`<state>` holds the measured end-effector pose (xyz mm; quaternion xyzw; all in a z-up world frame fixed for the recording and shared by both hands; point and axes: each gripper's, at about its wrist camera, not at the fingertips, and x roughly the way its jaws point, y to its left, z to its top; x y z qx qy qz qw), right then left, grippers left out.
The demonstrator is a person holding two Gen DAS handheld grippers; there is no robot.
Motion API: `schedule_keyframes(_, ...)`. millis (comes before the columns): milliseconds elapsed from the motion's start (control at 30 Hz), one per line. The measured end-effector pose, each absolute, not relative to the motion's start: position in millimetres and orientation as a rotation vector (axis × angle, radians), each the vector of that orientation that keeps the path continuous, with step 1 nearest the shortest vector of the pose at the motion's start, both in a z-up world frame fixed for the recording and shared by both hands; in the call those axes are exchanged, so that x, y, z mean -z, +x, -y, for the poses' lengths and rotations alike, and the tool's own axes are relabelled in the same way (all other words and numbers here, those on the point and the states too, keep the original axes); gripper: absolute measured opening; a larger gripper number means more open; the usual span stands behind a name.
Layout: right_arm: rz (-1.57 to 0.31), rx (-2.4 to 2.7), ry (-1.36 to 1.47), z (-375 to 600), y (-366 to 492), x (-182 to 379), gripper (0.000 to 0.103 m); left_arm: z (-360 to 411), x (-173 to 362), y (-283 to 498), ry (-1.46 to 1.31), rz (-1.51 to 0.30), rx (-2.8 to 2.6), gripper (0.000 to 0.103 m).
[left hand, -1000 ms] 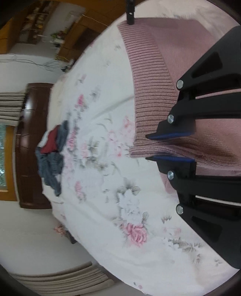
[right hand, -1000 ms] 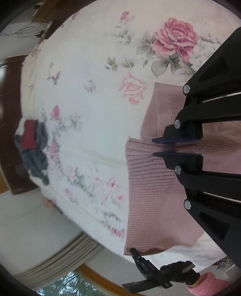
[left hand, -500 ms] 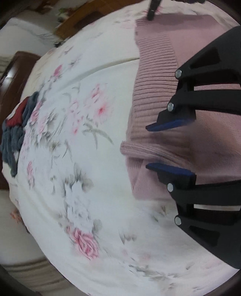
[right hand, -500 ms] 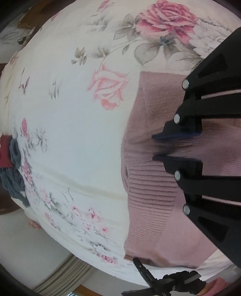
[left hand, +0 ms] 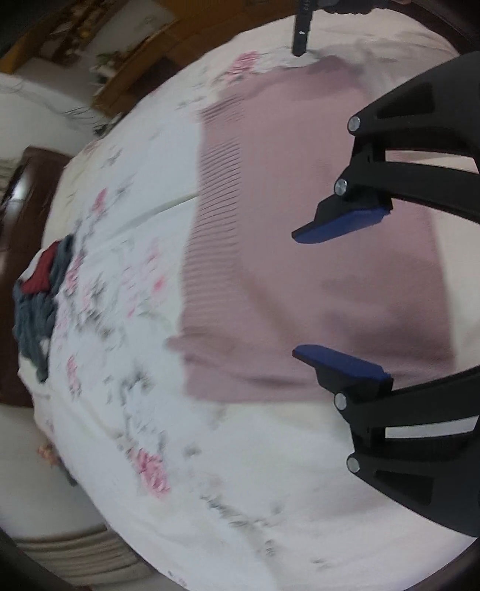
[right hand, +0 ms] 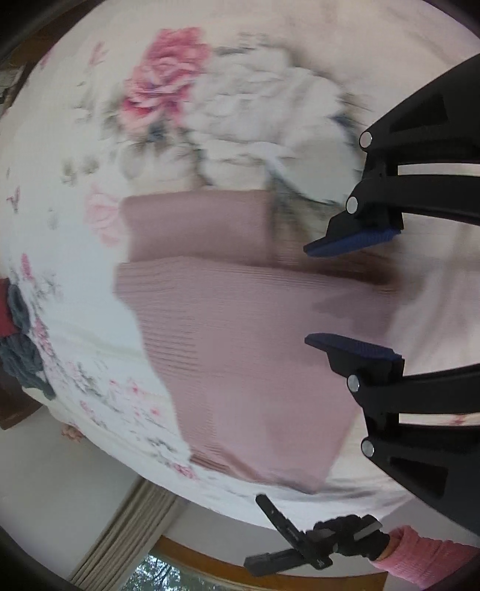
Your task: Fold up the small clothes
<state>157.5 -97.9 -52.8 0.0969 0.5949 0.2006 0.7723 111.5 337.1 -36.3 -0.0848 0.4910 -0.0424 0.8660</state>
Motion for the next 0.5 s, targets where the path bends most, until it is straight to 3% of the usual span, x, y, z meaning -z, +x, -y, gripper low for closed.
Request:
schedule_keyframes(133,-1.356,-0.429,0.164,91,143,74,0.041,-318,57,101,-0.128,-1.068,0.105,0.061)
schedule_keyframes(167,-1.371,-0.429,0.159,90,141,78,0.035,-317,62,100,-0.132,-1.081,0.109,0.061)
schedule_keyframes(200,-1.377,-0.436,0.171,90,140,80,0.016,-318,66,101,-0.135,-1.090,0.109,0.061)
schedule_keyframes(233,-1.378,-0.443,0.180,90,138,80,0.011,-318,71,100,-0.132,-1.101,0.106,0.061)
schedule_keyframes(500,-1.394,-0.417,0.112,87,134,89,0.010,-330,90,98,-0.137,-1.135,0.075,0.061)
